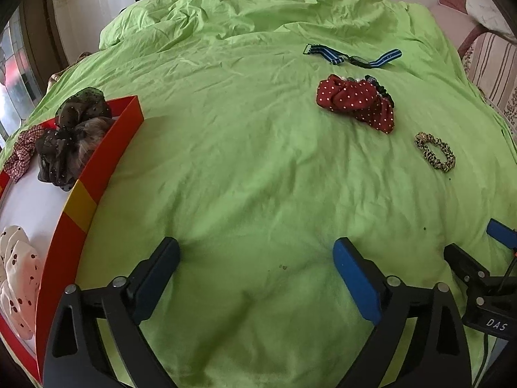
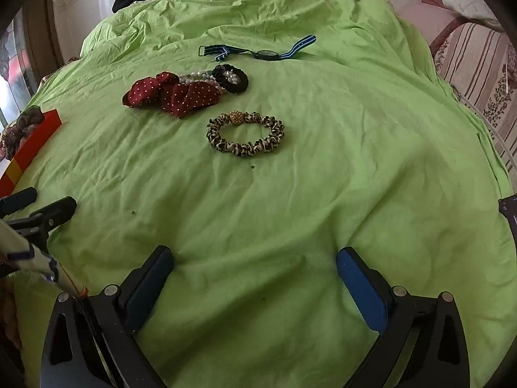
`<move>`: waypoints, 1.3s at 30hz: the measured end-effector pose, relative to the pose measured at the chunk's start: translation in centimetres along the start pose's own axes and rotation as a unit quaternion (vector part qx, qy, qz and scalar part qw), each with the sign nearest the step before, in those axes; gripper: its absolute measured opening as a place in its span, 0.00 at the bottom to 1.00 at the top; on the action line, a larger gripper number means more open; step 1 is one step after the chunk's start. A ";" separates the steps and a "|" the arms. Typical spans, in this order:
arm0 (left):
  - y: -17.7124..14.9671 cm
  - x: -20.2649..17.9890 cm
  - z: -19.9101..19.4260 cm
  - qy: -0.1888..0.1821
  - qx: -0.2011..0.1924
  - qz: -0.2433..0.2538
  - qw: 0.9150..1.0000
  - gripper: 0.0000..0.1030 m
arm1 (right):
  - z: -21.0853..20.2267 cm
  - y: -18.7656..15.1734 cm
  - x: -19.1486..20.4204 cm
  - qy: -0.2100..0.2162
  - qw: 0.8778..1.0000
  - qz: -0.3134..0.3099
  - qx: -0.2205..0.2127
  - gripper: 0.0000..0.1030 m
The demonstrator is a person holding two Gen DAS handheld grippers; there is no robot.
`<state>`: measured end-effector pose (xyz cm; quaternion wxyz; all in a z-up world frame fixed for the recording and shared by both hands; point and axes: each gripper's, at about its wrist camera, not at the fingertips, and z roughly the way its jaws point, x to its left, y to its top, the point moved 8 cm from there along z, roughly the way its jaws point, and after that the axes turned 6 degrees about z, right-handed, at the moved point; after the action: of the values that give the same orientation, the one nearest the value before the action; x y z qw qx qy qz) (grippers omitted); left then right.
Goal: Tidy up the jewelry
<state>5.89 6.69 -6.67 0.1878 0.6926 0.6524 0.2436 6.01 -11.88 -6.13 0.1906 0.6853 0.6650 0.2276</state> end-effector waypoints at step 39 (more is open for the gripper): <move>-0.2 -0.2 0.0 -0.001 -0.001 0.004 1.000 0.99 | 0.1 0.1 -0.1 0.002 1.000 0.001 0.000 1.00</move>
<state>5.69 6.48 -6.84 0.1879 0.6951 0.6495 0.2443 6.18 -11.94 -6.18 0.1893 0.6853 0.6648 0.2292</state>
